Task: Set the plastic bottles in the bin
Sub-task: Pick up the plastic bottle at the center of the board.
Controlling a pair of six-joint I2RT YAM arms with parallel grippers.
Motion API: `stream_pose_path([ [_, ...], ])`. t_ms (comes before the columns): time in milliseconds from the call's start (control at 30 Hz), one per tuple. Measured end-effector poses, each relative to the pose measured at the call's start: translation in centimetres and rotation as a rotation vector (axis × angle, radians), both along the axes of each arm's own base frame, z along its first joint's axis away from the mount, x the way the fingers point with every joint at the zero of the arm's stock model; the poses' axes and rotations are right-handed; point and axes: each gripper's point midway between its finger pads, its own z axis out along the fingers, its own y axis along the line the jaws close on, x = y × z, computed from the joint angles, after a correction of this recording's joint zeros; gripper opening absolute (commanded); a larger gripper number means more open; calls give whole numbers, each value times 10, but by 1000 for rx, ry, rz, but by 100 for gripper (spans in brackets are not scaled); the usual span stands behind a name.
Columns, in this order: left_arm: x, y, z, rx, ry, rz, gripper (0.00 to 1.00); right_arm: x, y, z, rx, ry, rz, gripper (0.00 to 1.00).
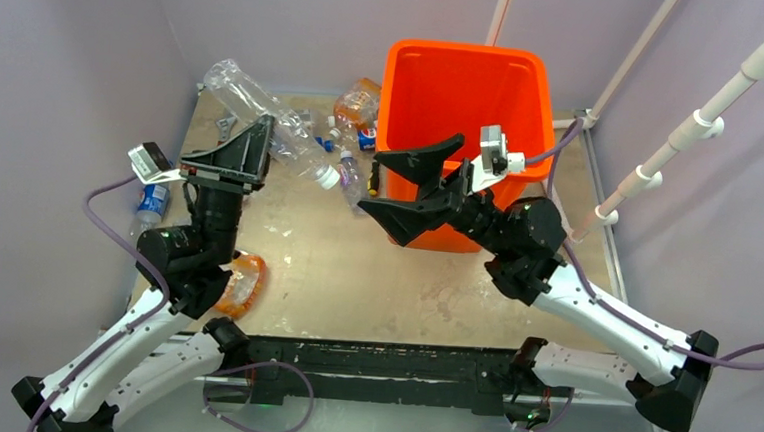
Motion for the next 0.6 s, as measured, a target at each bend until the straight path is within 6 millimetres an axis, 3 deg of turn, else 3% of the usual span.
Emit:
stream_pose_path([
  [133, -7, 2, 13, -70, -47, -42, 0, 1, 8, 6, 69, -4, -7, 99],
  [267, -14, 4, 21, -106, -82, -67, 0, 5, 28, -4, 71, 20, -1, 99],
  [433, -17, 2, 23, -112, -92, -90, 0, 10, 46, -12, 57, 38, 11, 98],
  [600, -15, -2, 16, -103, -86, -103, 0, 10, 53, -1, 85, 28, 24, 92],
])
